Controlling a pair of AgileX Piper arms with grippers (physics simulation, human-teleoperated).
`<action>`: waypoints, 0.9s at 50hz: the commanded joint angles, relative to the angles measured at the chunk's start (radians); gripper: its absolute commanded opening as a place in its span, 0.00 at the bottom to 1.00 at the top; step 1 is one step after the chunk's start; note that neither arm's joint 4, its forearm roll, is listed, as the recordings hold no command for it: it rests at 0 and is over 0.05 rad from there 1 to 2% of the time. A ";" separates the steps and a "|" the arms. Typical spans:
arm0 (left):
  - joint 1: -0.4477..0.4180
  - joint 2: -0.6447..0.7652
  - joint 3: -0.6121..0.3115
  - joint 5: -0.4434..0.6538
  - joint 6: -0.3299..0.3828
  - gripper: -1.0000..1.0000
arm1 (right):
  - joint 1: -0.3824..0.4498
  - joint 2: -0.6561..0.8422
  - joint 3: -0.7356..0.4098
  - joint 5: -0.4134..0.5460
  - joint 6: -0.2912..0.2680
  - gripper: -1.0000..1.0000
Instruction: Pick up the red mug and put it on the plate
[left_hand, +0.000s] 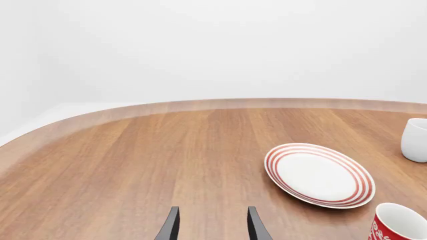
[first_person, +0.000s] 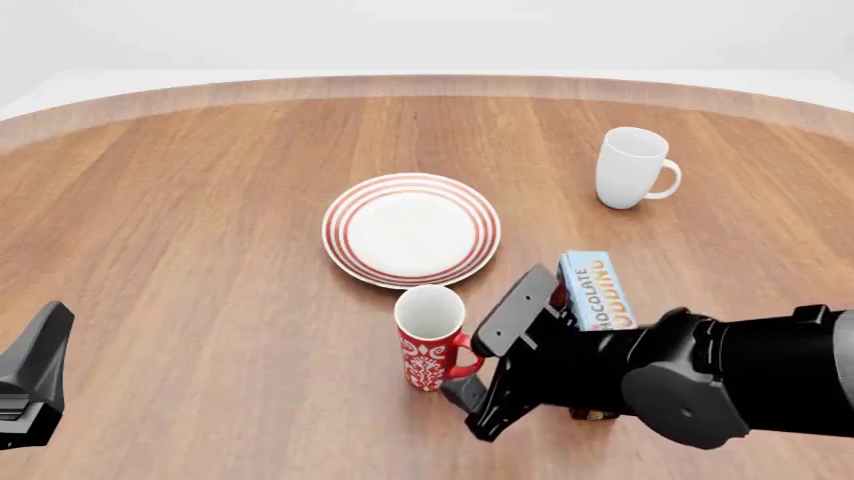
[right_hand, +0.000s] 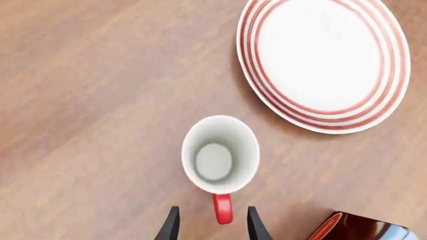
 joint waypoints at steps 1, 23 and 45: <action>0.000 0.000 0.000 0.000 0.000 1.00 | 0.001 0.024 0.006 -0.021 0.008 1.00; 0.000 0.000 0.000 0.000 0.000 1.00 | -0.002 0.051 0.001 -0.037 0.011 1.00; 0.000 0.000 0.000 0.000 0.000 1.00 | -0.014 0.028 0.010 -0.052 -0.025 0.00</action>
